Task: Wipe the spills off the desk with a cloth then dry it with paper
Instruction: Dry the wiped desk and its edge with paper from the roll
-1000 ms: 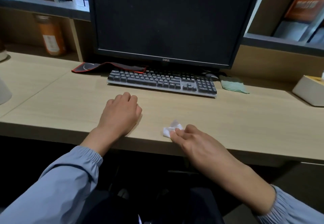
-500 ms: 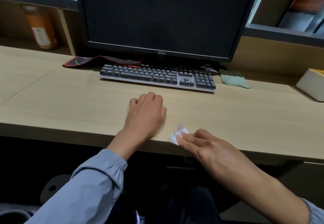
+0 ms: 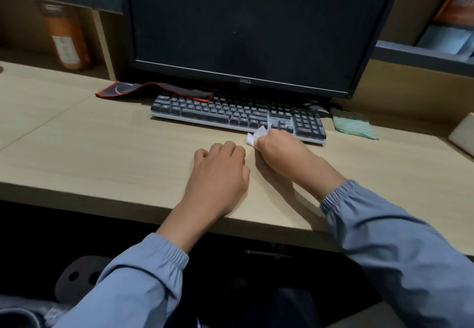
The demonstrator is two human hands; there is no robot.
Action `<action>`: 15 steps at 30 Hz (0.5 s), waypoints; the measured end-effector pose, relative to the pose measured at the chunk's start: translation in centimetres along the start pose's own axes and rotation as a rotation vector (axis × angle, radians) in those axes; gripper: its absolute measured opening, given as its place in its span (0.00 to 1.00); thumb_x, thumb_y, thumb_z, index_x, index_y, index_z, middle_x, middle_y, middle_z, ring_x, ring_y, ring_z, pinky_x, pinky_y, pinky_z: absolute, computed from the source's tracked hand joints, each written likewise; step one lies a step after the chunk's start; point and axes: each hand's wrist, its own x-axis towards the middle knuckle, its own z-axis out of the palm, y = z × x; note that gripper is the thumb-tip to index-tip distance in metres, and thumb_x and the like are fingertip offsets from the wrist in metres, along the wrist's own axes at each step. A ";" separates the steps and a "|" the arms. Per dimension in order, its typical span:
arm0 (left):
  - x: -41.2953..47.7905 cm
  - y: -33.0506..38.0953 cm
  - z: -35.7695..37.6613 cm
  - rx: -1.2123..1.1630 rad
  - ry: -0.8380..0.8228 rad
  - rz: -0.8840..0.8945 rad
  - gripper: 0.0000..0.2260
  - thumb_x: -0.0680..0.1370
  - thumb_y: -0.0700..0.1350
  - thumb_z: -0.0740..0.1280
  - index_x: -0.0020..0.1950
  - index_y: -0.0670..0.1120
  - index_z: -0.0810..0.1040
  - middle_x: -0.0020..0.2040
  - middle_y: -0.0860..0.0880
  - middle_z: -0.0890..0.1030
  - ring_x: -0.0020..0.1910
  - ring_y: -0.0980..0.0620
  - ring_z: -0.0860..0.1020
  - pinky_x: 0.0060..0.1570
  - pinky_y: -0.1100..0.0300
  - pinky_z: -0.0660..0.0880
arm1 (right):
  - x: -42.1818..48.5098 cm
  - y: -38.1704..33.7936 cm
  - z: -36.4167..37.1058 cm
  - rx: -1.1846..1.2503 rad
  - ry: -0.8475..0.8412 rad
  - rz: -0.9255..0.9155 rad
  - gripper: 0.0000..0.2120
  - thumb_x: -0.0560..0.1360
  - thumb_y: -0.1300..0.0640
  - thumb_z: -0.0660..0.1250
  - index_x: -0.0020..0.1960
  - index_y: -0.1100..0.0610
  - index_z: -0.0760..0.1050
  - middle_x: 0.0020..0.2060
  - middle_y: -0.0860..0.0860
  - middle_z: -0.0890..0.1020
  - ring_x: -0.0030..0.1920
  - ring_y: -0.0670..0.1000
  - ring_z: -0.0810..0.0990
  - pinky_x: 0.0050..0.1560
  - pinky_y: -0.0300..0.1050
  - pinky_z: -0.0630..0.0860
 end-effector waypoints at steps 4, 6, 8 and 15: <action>0.0 0.0 0.0 0.006 -0.004 0.008 0.12 0.84 0.49 0.53 0.63 0.50 0.73 0.60 0.53 0.74 0.60 0.50 0.71 0.65 0.48 0.65 | 2.0 0.0 -0.3 0.011 -0.035 0.059 0.09 0.78 0.73 0.55 0.45 0.60 0.68 0.32 0.53 0.67 0.31 0.53 0.67 0.30 0.46 0.64; 0.0 0.0 0.1 0.008 -0.011 0.008 0.13 0.85 0.49 0.54 0.64 0.51 0.73 0.60 0.53 0.74 0.61 0.50 0.71 0.65 0.48 0.65 | 1.2 0.8 0.2 0.024 -0.014 0.053 0.11 0.79 0.72 0.55 0.51 0.59 0.70 0.32 0.55 0.71 0.34 0.56 0.72 0.34 0.50 0.73; -0.1 -0.1 0.0 0.017 -0.013 0.016 0.13 0.85 0.49 0.54 0.64 0.50 0.74 0.61 0.53 0.74 0.61 0.50 0.72 0.65 0.48 0.65 | -0.3 2.6 0.7 0.034 0.021 0.055 0.20 0.79 0.72 0.55 0.66 0.57 0.72 0.36 0.57 0.76 0.36 0.58 0.77 0.39 0.54 0.79; -0.1 0.1 0.1 0.039 -0.012 0.025 0.13 0.84 0.49 0.54 0.63 0.50 0.74 0.60 0.52 0.75 0.59 0.49 0.72 0.63 0.47 0.67 | -4.4 4.3 0.9 0.005 0.025 0.068 0.19 0.82 0.66 0.55 0.69 0.56 0.76 0.44 0.57 0.80 0.43 0.57 0.79 0.47 0.53 0.79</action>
